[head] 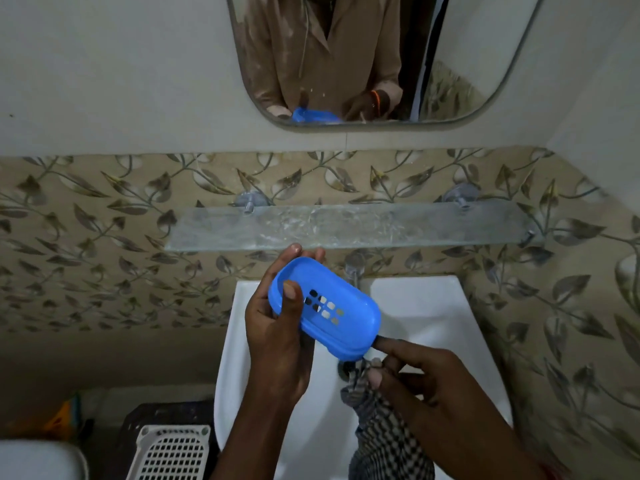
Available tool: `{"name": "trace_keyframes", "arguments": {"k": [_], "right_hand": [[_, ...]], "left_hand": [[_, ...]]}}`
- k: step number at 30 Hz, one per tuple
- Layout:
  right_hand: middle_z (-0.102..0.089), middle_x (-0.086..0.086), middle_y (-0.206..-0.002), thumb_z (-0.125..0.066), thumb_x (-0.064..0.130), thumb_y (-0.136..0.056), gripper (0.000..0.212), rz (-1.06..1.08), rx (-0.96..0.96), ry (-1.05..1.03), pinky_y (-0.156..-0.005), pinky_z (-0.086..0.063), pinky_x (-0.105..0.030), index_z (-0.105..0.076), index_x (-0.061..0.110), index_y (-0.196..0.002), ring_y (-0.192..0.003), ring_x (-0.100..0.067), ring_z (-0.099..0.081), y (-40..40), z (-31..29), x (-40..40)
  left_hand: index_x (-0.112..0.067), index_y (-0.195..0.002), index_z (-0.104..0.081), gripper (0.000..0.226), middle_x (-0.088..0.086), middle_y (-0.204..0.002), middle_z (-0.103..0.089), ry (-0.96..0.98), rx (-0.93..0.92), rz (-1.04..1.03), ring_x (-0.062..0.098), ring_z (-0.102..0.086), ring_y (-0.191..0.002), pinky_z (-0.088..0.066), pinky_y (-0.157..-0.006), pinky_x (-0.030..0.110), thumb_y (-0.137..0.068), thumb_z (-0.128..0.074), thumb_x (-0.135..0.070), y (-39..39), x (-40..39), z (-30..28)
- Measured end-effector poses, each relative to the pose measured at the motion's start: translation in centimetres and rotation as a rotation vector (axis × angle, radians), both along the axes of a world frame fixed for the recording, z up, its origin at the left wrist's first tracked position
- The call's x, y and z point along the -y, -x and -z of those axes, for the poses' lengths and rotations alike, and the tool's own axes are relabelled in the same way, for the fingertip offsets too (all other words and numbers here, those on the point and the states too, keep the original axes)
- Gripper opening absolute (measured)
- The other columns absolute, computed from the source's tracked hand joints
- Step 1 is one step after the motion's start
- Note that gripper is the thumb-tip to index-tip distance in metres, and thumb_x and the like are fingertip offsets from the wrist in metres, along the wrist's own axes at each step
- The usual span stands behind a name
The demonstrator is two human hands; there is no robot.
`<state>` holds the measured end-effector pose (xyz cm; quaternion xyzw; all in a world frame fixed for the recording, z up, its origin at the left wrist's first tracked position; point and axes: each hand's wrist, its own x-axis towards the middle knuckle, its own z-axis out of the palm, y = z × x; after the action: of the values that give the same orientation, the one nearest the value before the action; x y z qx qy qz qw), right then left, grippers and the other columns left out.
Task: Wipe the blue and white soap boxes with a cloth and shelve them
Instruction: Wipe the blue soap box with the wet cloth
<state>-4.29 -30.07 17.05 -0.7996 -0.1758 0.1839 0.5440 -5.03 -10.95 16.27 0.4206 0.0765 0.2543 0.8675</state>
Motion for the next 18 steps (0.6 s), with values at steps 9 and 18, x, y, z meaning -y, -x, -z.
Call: {"name": "trace_keyframes", "arguments": {"k": [9, 18], "right_hand": [[-0.07, 0.003, -0.087, -0.059, 0.02, -0.096, 0.028, 0.082, 0.229, 0.126, -0.08, -0.058, -0.044, -0.07, 0.036, -0.117, -0.082, -0.013, -0.071, -4.0, -2.1, -0.1], [-0.076, 0.003, -0.079, -0.075, 0.011, -0.084, 0.021, 0.293, 0.264, -0.032, -0.069, -0.063, -0.046, -0.074, 0.032, -0.086, -0.07, -0.012, -0.074, -7.7, -3.6, 0.0]], "left_hand": [[-0.006, -0.146, -0.051, 0.095, 0.004, -0.147, -0.063, -0.379, 0.022, 0.038, 0.022, -0.058, -0.137, -0.054, -0.101, 0.028, -0.07, -0.092, -0.046, -0.9, -1.7, 1.0], [-0.018, -0.138, -0.064, 0.078, 0.003, -0.14, -0.068, -0.408, 0.037, 0.045, 0.021, -0.068, -0.124, -0.058, -0.092, 0.028, -0.068, -0.096, -0.025, -1.9, -3.2, 1.1]]}}
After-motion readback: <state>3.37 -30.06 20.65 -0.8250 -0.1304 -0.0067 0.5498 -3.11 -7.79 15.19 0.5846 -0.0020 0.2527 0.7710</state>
